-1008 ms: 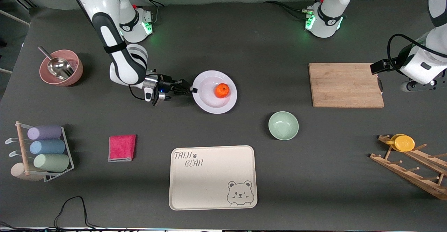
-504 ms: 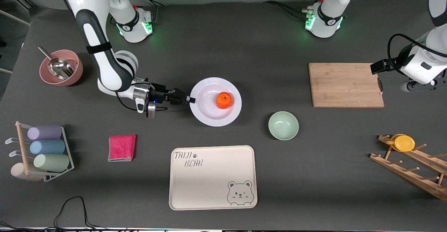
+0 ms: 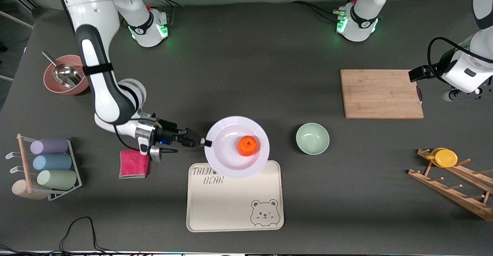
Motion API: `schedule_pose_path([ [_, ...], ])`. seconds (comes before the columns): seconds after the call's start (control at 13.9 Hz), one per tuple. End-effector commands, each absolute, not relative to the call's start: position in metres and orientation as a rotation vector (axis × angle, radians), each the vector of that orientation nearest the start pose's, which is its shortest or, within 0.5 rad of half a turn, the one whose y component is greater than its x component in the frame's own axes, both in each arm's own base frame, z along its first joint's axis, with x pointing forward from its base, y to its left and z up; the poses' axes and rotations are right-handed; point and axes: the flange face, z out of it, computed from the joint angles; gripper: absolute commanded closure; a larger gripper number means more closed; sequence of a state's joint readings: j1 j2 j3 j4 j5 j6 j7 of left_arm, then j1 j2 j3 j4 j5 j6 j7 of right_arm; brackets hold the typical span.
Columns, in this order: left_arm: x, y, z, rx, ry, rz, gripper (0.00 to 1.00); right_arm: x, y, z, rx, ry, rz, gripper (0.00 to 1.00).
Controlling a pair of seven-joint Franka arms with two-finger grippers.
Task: Place orange and plate with both arms
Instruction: 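Slide the plate with the orange onto the bear tray with the right gripper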
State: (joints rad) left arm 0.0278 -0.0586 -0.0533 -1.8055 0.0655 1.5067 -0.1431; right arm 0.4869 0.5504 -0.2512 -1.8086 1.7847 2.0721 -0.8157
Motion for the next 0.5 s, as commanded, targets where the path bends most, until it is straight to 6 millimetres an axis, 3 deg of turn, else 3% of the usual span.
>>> schedule_pose_path([
  [0.0,0.515,-0.007,0.549,-3.022,-0.186,0.345,0.0,0.68,0.237,0.249,-1.873,0.132,-0.223,1.0],
  [0.22,0.516,-0.007,0.548,-3.022,-0.186,0.345,0.0,0.716,0.227,0.229,-1.885,0.136,-0.254,1.0],
  [0.43,0.516,-0.007,0.546,-3.021,-0.186,0.35,0.0,0.729,0.219,0.208,-1.9,0.139,-0.264,1.0],
])
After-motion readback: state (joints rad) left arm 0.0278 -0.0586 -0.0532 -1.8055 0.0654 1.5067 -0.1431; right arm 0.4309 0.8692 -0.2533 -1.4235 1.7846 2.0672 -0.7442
